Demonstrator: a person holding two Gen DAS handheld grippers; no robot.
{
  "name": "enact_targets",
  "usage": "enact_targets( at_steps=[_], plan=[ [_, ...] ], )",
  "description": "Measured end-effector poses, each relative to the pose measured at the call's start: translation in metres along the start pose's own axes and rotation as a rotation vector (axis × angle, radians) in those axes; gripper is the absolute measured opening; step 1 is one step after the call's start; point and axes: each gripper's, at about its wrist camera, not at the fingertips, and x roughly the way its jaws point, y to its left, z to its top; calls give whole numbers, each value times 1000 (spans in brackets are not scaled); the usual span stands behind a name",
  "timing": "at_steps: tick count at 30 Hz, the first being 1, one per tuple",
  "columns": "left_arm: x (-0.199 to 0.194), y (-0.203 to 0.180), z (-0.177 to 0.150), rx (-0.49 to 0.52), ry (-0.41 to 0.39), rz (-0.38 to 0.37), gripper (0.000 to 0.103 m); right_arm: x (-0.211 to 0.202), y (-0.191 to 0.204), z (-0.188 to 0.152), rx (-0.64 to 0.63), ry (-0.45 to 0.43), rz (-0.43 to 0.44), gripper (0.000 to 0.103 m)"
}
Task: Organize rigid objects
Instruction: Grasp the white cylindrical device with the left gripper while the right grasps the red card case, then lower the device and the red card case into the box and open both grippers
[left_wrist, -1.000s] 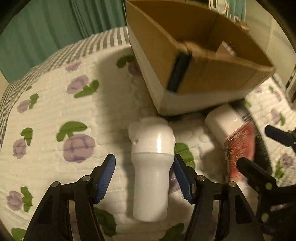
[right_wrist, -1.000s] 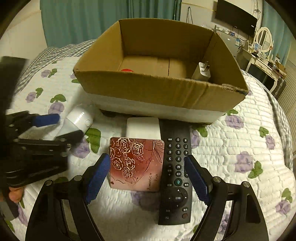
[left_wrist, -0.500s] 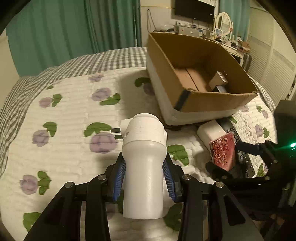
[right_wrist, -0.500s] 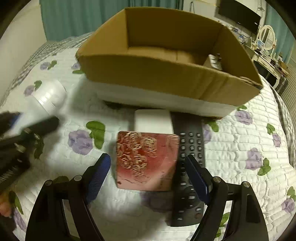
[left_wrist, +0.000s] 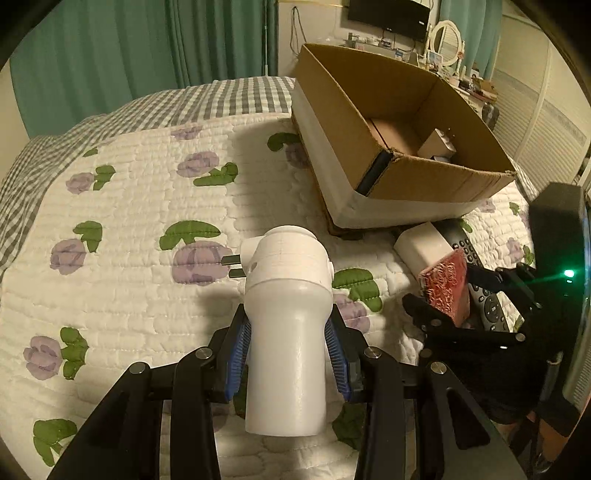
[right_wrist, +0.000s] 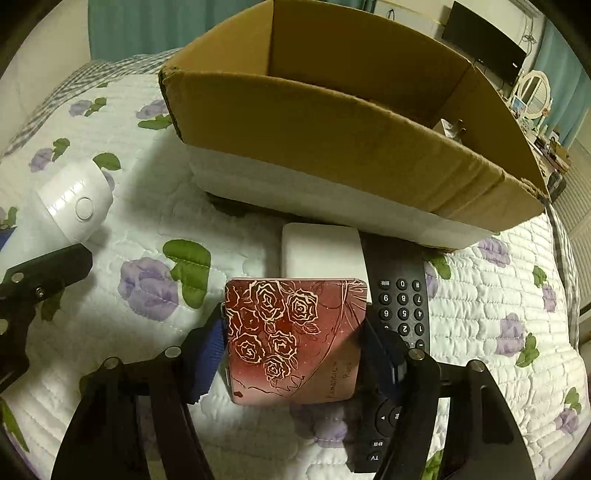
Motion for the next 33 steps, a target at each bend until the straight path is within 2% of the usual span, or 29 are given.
enact_targets(
  at_steps=[8, 13, 20, 25, 28, 33],
  plan=[
    [-14, -3, 5, -17, -14, -1, 40, -26, -10, -3, 42, -31, 40, 68],
    [-35, -10, 18, -32, -42, 7, 40, -60, -23, -5, 55, -84, 46, 68],
    [-76, -32, 49, -34, -120, -33, 40, -124, -50, 24, 55, -191, 38, 68],
    [-94, -55, 79, 9, -172, -41, 40, -156, -69, 47, 63, -256, 39, 68],
    [-94, -60, 100, 1, -183, -67, 40, -167, -81, 63, 49, -293, 25, 68],
    [-73, -73, 135, 44, -189, -39, 40, -169, -104, 94, 52, -330, 25, 68]
  ],
)
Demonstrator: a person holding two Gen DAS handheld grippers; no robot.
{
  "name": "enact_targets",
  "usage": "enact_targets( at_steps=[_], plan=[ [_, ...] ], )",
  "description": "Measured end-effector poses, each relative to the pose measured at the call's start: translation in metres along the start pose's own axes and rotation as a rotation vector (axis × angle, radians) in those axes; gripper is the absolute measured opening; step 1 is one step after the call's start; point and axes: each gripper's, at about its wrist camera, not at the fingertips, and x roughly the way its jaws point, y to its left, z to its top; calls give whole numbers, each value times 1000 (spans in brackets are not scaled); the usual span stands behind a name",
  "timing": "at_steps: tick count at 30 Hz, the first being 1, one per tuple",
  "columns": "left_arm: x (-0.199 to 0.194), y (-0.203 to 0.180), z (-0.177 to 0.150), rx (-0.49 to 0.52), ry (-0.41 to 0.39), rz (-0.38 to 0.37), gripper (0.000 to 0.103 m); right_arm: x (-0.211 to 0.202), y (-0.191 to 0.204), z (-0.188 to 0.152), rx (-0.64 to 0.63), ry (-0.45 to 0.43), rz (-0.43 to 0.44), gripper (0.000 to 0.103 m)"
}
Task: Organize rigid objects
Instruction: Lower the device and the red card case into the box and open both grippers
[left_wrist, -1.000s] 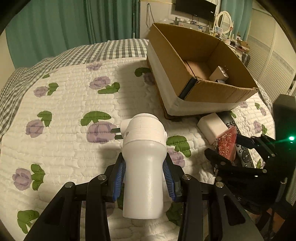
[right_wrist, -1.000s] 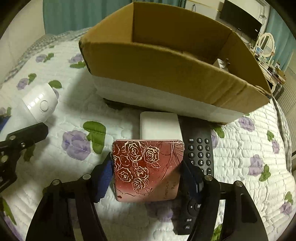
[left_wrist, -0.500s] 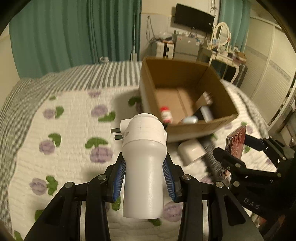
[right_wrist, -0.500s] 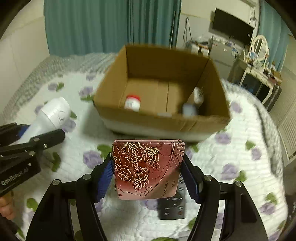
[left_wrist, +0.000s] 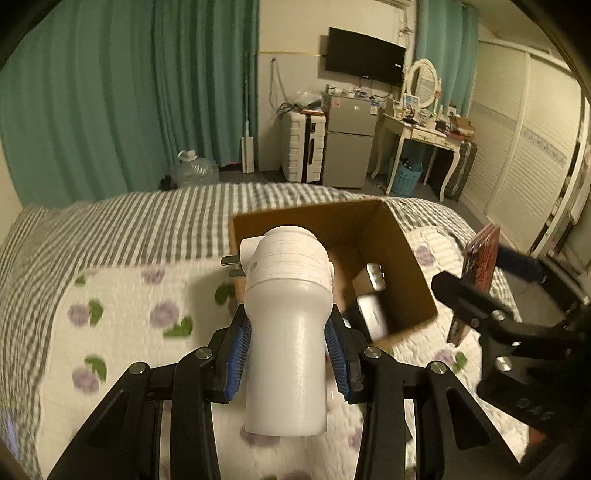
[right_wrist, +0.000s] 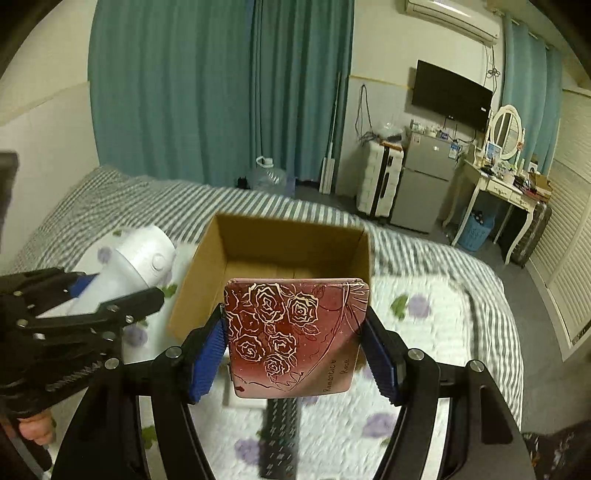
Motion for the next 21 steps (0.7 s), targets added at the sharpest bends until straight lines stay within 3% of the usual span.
enact_targets(
  at_steps=[7, 13, 17, 19, 21],
  plan=[
    [71, -13, 24, 40, 10, -8, 40, 39, -23, 22, -45, -17, -19, 68],
    [122, -11, 18, 21, 58, 15, 41, 79, -44, 7, -19, 15, -9, 68],
    [131, -10, 12, 12, 94, -3, 44, 98, -51, -7, 8, 46, 7, 68],
    [127, -13, 10, 22, 98, 3, 56, 100, -54, -13, 12, 56, 18, 68],
    [115, -16, 11, 31, 71, 8, 59, 97, -57, -16, 22, 58, 15, 68]
  ],
)
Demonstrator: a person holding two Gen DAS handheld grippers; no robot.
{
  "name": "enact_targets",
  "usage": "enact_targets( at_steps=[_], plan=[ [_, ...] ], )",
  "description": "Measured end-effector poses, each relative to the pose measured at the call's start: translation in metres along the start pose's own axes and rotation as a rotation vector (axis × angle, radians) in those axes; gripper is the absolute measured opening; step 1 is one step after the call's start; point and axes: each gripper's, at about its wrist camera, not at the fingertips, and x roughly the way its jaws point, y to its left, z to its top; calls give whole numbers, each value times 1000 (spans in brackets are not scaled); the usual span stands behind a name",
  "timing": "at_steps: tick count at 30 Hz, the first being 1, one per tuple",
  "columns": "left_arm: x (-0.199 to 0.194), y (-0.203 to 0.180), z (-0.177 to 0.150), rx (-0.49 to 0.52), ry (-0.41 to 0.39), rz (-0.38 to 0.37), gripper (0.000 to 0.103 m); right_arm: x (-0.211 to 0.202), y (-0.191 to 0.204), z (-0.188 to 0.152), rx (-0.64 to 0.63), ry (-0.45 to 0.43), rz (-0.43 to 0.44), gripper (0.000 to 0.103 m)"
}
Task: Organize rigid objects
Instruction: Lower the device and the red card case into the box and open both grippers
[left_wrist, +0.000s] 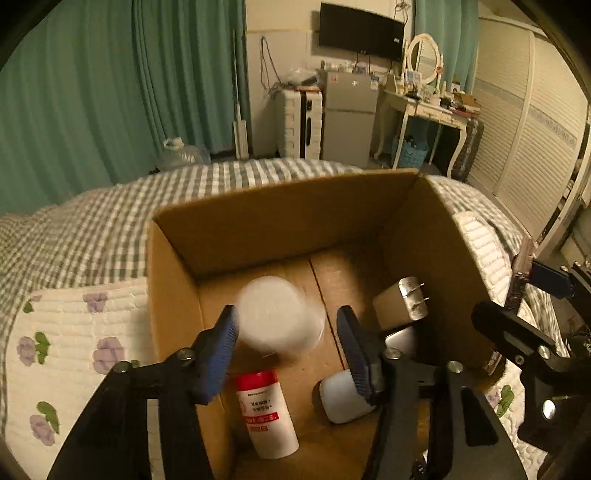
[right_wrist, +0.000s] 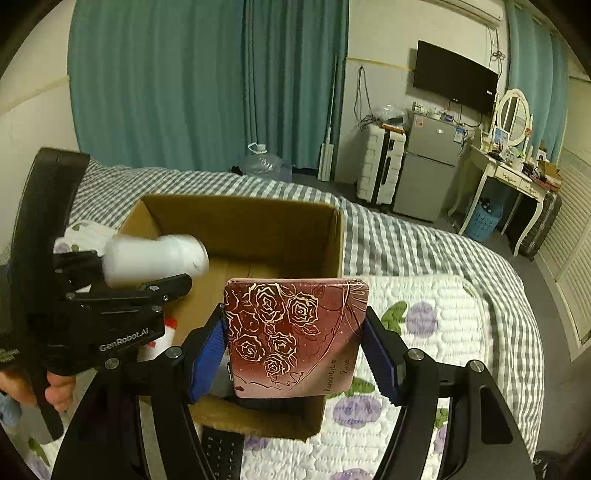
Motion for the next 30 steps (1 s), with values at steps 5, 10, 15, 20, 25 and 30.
enact_targets(
  at_steps=[5, 10, 15, 20, 25, 30],
  plan=[
    [-40, 0, -1, 29, -39, 22, 64, -19, -2, 5, 17, -13, -5, 68],
    [-72, 20, -4, 1, -67, 36, 65, -36, 15, 22, -3, -24, -4, 68],
    [-85, 47, -16, -20, -89, 77, 68, -31, 42, 32, -25, -9, 8, 68],
    [-76, 79, -27, -55, -81, 93, 68, -1, 70, 30, -67, 45, 10, 68],
    [-56, 99, -40, -75, -57, 94, 68, 44, 84, 26, -58, 108, -10, 69],
    [-43, 109, -52, -74, -30, 87, 68, 75, 85, 22, -29, 154, -33, 69]
  ],
)
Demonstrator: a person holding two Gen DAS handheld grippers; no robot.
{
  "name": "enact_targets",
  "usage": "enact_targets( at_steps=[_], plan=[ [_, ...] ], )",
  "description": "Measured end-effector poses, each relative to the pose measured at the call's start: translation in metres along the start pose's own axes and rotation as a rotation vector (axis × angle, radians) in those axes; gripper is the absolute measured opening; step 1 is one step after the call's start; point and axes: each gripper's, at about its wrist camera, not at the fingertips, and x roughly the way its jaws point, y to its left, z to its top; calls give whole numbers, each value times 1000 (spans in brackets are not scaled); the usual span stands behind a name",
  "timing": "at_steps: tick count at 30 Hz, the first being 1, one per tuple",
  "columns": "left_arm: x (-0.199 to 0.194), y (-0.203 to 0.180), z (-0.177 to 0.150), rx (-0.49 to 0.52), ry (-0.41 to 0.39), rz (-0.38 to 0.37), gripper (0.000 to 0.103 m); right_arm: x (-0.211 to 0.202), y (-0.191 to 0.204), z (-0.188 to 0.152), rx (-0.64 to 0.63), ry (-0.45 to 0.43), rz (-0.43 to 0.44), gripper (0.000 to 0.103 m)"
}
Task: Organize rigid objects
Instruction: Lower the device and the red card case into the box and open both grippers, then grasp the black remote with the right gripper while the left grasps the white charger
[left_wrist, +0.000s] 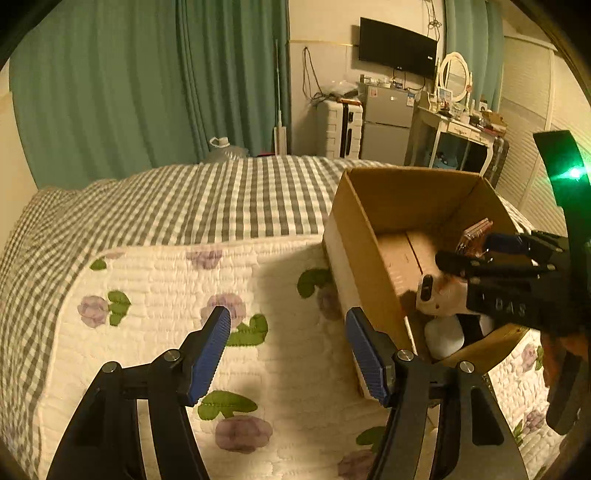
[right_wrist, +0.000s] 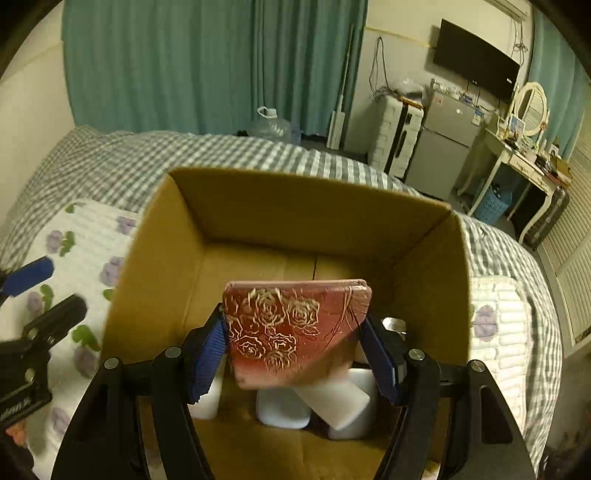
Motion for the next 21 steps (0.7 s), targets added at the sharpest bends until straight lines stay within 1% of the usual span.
enact_targets(
  at_steps=[1, 2, 3, 4, 7, 12, 15, 17, 21],
  plan=[
    [0, 0, -1, 1, 4, 1, 68, 1, -1, 0, 10, -9, -5, 73],
    [-1, 0, -2, 4, 5, 3, 68, -2, -2, 0, 22, -23, -11, 84],
    [-4, 0, -4, 7, 6, 4, 68, -5, -3, 0, 33, -35, -18, 90],
    [-9, -1, -5, 9, 5, 4, 68, -12, -5, 0, 50, -49, -24, 92],
    [-29, -4, -10, 12, -12, 4, 68, -41, -10, 2, 65, -72, -27, 92],
    [-72, -11, -16, -7, -31, -18, 68, -98, -11, -9, 31, -102, -53, 92],
    [-99, -16, -21, 4, -47, -12, 68, -132, -12, -26, 8, -101, -66, 92],
    [-117, -19, -24, -2, -63, 5, 68, -154, -15, -43, 10, -96, -66, 92],
    [-142, -23, -32, -26, -82, 7, 68, -181, -22, -74, 24, -94, -65, 93]
  ],
)
